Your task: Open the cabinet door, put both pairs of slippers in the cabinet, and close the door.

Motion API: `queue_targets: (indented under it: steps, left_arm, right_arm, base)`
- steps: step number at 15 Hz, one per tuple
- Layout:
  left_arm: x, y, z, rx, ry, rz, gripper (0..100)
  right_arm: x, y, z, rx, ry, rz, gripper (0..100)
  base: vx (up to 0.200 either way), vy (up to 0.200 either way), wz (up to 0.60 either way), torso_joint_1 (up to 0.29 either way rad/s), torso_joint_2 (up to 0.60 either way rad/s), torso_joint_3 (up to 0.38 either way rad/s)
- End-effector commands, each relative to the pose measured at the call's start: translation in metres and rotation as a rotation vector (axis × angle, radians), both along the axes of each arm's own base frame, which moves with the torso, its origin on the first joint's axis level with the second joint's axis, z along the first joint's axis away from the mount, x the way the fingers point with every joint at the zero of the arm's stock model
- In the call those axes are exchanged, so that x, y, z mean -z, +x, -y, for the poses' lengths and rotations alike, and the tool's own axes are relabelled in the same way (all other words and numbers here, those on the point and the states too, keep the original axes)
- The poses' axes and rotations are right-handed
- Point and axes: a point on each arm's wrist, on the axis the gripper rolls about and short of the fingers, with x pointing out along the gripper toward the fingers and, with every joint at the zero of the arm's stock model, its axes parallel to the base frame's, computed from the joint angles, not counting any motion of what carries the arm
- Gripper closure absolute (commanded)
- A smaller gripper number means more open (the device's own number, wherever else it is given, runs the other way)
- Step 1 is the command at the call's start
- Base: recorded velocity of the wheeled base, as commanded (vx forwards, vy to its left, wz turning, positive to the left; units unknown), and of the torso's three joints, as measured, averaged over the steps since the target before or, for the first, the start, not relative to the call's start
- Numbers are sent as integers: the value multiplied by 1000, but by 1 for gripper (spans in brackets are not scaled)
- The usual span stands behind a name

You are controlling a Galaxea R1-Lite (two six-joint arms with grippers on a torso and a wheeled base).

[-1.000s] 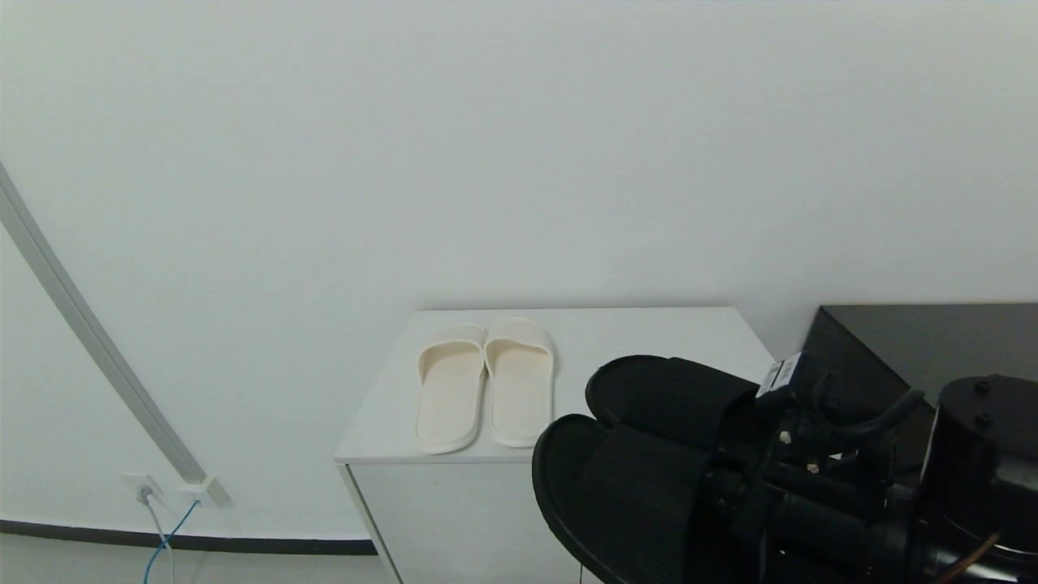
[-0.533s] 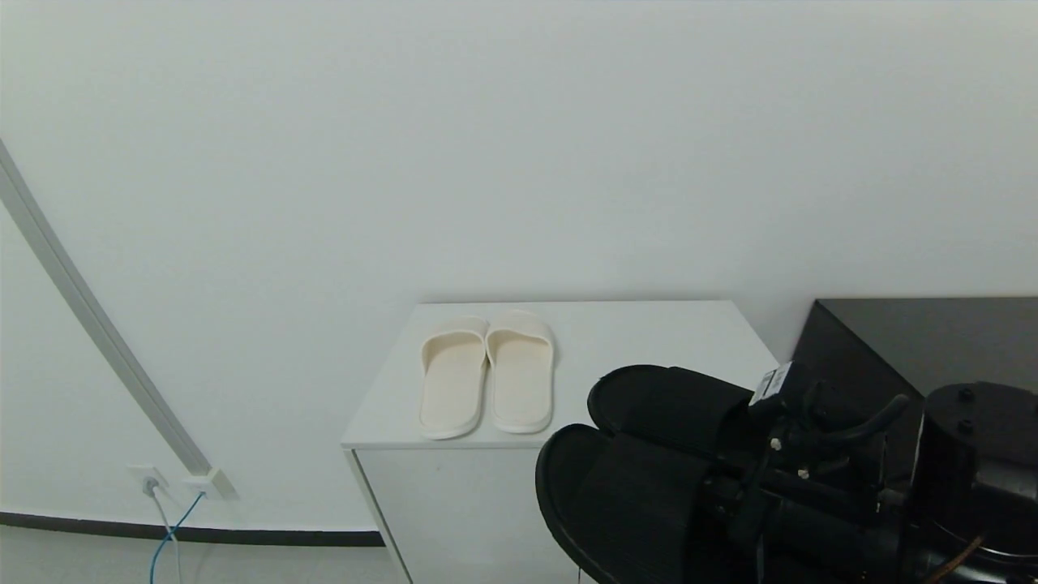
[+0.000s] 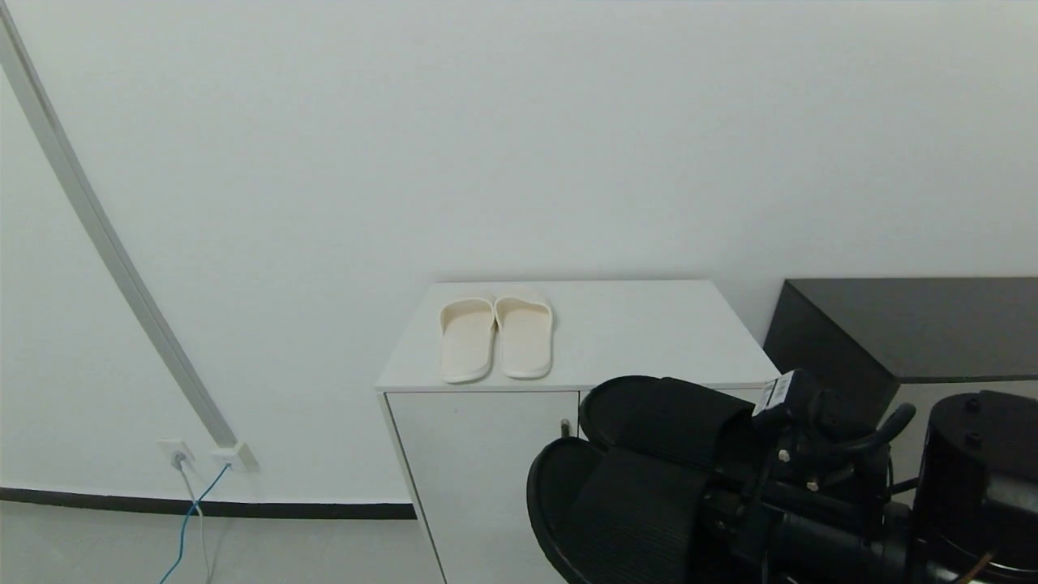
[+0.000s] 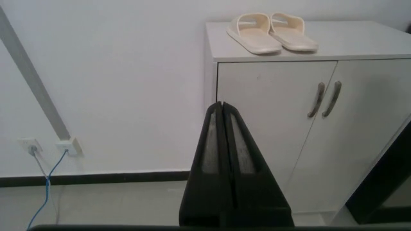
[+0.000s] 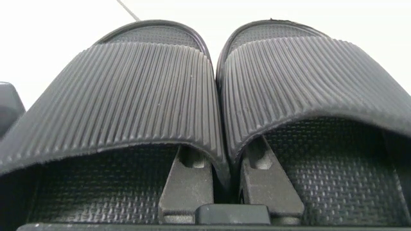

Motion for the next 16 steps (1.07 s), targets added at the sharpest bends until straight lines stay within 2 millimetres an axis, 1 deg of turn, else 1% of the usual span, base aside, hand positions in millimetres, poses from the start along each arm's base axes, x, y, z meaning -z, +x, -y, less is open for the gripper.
queue_targets:
  steps: [1, 15, 16]
  left_arm:
    - [0, 0, 0, -1, -1, 0, 100]
    - [0, 0, 0, -1, 0, -2, 100]
    - [0, 0, 0, -1, 0, -2, 0]
  right_arm:
    - [2, -1, 1, -1, -7, -5, 100]
    - [9, -4, 3, -10, -30, -23, 100]
    - [10, -4, 3, -12, -34, -25, 100]
  base:
    - [0, 0, 0, 0, 0, 0]
    - [0, 0, 0, 0, 0, 0]
    - [0, 0, 0, -105, 246, 134]
